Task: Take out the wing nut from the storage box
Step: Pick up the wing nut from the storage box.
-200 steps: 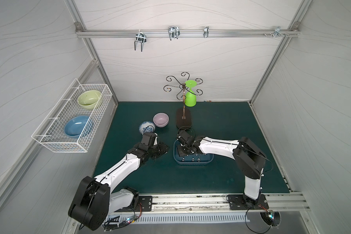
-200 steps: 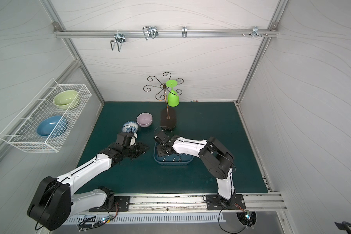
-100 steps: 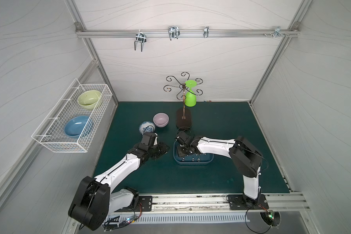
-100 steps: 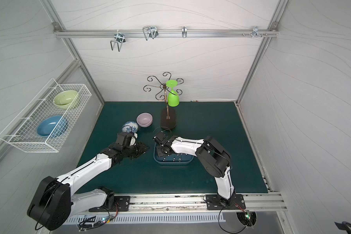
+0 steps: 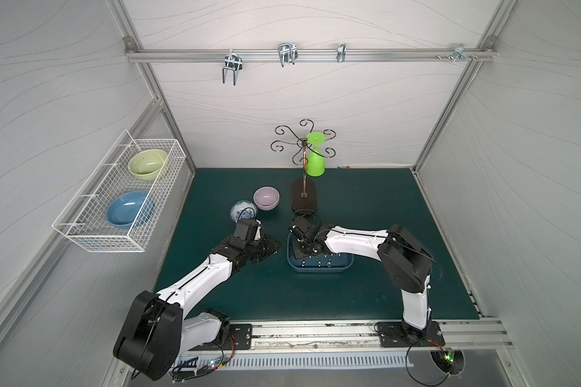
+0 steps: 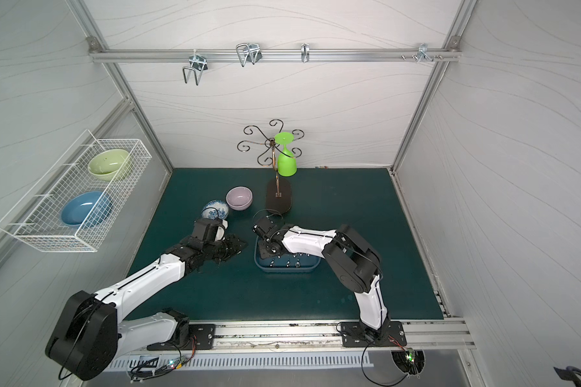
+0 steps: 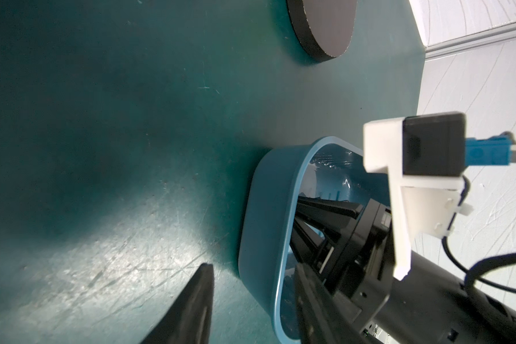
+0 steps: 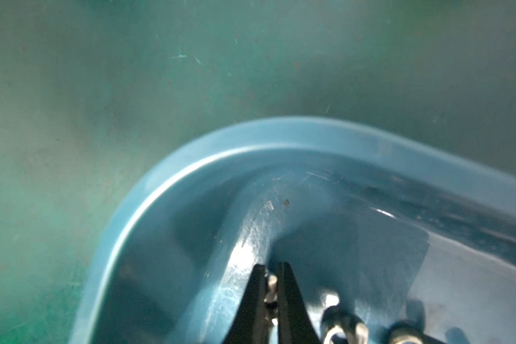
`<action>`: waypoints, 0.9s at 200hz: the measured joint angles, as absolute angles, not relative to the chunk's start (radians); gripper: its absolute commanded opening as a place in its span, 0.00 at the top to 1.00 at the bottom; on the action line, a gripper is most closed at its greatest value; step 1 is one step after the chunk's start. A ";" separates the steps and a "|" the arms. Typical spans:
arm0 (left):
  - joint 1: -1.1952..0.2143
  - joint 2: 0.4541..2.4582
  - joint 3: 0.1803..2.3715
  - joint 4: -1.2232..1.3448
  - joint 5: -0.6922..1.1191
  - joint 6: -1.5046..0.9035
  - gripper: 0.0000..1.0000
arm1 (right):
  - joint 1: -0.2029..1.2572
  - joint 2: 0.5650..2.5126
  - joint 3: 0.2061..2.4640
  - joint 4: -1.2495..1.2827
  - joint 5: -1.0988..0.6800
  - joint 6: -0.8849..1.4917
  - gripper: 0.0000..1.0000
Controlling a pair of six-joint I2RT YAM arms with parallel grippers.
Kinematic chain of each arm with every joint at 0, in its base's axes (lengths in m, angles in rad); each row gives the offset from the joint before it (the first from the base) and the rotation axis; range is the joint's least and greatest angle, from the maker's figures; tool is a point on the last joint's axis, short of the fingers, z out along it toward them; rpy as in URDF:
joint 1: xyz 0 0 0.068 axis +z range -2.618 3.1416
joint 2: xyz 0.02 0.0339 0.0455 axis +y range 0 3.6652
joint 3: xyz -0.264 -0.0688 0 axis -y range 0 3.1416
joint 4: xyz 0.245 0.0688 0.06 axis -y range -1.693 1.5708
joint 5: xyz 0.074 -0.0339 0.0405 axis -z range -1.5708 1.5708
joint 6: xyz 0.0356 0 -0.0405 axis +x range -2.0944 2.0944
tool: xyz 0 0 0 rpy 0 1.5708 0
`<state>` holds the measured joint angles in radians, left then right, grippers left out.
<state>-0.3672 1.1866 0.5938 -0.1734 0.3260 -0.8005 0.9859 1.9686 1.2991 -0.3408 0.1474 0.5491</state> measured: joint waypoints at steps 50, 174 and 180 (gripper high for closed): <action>-0.367 1.192 0.594 -0.170 0.329 -0.801 0.52 | 0.982 1.966 1.298 -0.333 0.163 0.542 1.00; -0.367 1.207 0.594 -0.152 0.341 -0.805 0.54 | 0.970 1.833 1.248 -0.316 0.187 0.524 1.00; -0.368 1.209 0.594 -0.149 0.344 -0.805 0.54 | 0.969 1.831 1.247 -0.317 0.190 0.523 1.00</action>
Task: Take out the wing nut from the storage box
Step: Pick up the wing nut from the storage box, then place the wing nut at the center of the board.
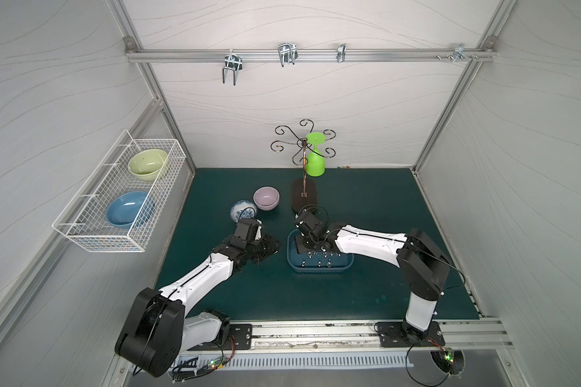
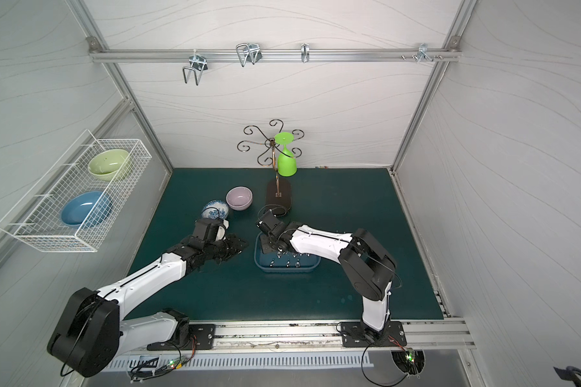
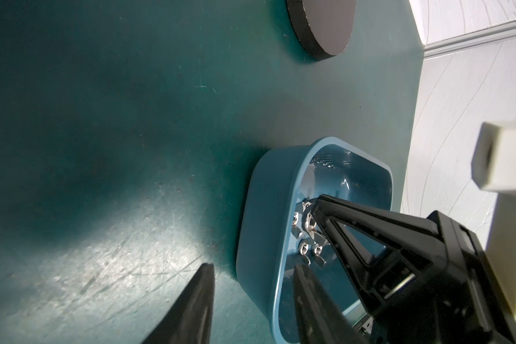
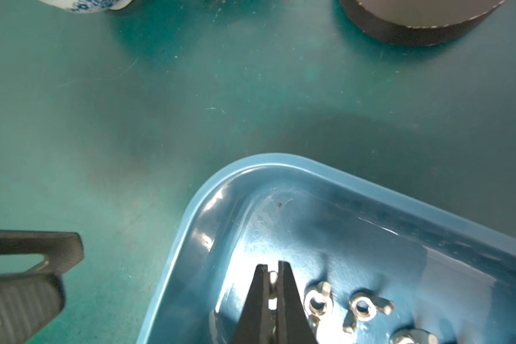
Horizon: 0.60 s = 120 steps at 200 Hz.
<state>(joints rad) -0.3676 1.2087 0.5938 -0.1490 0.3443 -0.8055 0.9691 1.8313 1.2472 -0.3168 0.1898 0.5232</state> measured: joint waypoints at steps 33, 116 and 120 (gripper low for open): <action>-0.393 1.223 0.594 -0.138 0.352 -0.807 0.54 | 0.962 1.798 1.231 -0.330 0.211 0.513 1.00; -0.606 1.323 0.799 -0.147 0.358 -0.768 0.53 | 0.640 1.517 1.061 -0.376 0.274 0.470 1.00; -0.617 1.333 0.815 -0.146 0.360 -0.766 0.53 | 0.614 1.511 1.048 -0.377 0.273 0.469 1.00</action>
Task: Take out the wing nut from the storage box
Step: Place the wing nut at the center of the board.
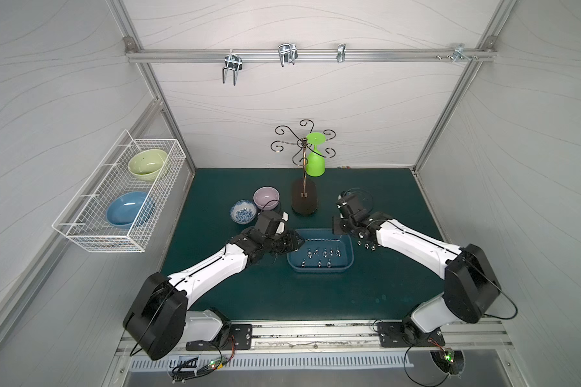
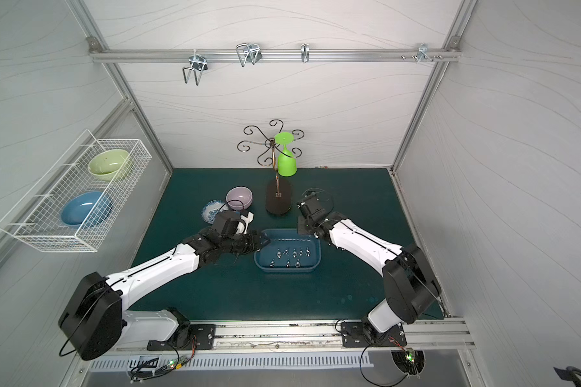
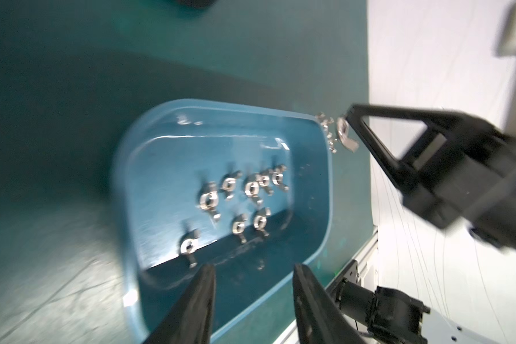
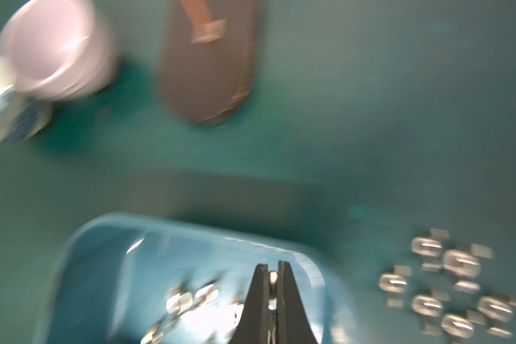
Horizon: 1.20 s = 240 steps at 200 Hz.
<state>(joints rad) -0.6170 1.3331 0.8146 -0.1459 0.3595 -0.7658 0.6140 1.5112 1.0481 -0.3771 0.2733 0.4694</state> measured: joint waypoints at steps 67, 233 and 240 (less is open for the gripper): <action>-0.777 1.549 0.986 -0.121 0.402 -0.746 0.54 | 0.216 1.526 0.928 -0.366 0.240 0.474 1.00; -0.806 1.608 1.017 -0.089 0.451 -0.736 0.53 | 0.148 1.743 1.033 -0.354 0.180 0.501 1.00; -0.806 1.608 1.017 -0.089 0.451 -0.736 0.53 | 0.148 1.750 1.034 -0.357 0.176 0.501 1.00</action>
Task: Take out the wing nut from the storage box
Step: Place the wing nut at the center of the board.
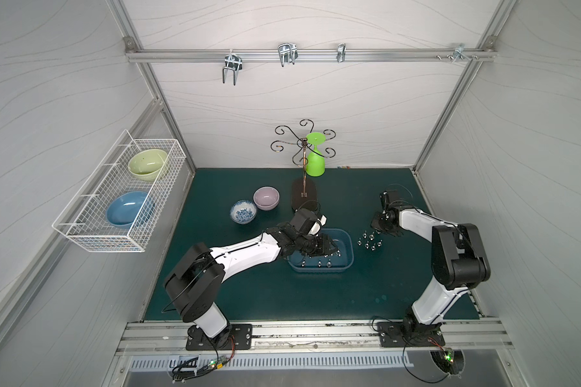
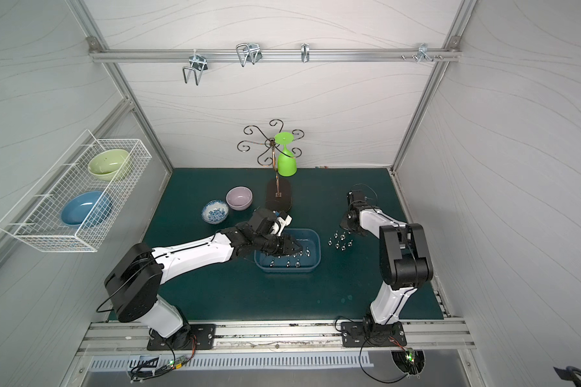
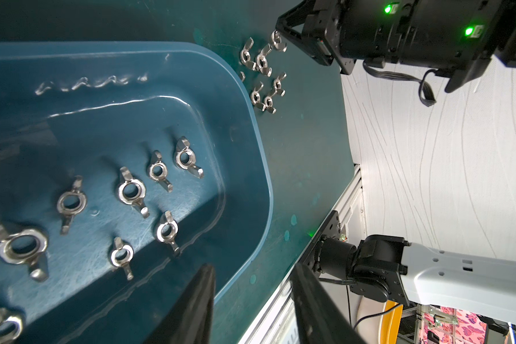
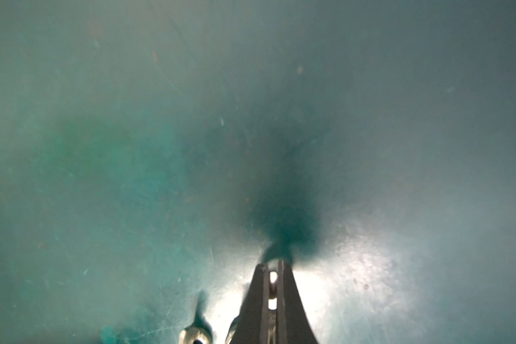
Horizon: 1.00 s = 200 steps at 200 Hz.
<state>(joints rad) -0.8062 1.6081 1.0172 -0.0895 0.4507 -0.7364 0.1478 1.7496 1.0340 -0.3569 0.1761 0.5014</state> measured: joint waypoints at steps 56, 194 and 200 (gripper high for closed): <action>-0.806 1.608 1.017 -0.098 0.451 -0.736 0.53 | 0.136 1.755 1.034 -0.368 0.157 0.509 1.00; -0.806 1.608 1.017 -0.099 0.449 -0.736 0.53 | 0.135 1.755 1.026 -0.367 0.141 0.524 0.81; -0.806 1.608 1.017 -0.099 0.449 -0.736 0.53 | 0.135 1.755 1.025 -0.366 0.141 0.524 0.80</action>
<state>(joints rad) -0.8062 1.6077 1.0168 -0.0994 0.4492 -0.7364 0.1349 1.7550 1.0252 -0.3664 0.1410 0.5236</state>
